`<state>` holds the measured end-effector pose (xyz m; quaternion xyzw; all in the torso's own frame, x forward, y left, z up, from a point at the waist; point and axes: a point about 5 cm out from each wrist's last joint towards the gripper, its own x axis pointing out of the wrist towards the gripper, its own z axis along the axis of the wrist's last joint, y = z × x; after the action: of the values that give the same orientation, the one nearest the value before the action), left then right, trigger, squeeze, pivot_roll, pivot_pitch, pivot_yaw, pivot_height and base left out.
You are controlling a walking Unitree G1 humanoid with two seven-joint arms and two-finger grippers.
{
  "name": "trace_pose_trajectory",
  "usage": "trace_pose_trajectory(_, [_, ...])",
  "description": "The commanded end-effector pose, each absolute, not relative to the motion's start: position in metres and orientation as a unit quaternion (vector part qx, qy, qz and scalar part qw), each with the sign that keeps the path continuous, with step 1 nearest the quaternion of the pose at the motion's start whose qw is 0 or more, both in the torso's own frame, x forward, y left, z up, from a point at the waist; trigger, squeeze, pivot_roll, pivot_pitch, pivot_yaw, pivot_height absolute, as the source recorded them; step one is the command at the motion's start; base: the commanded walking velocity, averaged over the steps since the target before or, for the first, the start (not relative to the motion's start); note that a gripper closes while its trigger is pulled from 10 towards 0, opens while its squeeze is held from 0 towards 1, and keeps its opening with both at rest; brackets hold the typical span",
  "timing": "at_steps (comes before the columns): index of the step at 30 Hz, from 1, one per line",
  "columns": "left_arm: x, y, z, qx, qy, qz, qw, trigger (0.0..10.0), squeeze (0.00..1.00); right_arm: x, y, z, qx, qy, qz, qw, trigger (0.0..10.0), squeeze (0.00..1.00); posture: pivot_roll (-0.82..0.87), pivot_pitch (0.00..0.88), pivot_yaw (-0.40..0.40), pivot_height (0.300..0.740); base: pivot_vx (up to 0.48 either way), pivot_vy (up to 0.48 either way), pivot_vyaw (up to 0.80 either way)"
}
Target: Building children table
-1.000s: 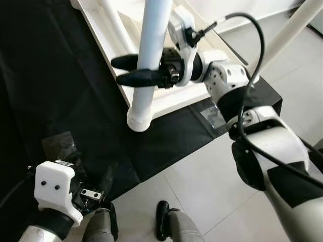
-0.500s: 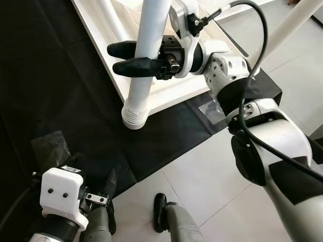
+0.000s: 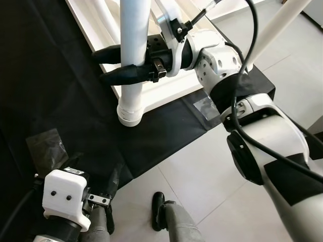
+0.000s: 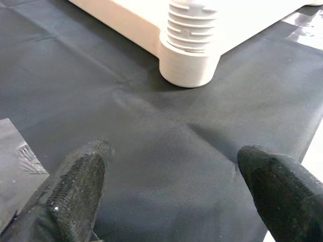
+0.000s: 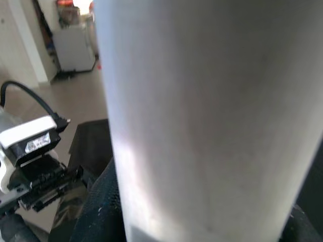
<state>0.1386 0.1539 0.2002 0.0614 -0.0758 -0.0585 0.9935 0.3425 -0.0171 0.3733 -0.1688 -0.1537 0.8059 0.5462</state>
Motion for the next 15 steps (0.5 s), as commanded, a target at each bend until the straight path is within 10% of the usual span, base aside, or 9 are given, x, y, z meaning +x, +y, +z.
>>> trace_pose_trajectory(1, [0.1347,0.1524,0.1993,0.059,-0.072,-0.057,0.994,10.0,0.0,0.3477,-0.0174,0.3509,-0.193,-0.106,0.806,0.55,10.0,0.0,-0.07,0.5,-0.208,0.74,0.0,0.0,0.0])
trace_pose_trajectory(15, [0.1339,0.151,0.1993,0.062,-0.075,-0.055,0.994,10.0,0.0,0.3443,-0.0129,0.3439,-0.221,-0.134,0.807,0.53,10.0,0.0,-0.06,0.508,-0.206,0.74,0.0,0.0,0.0])
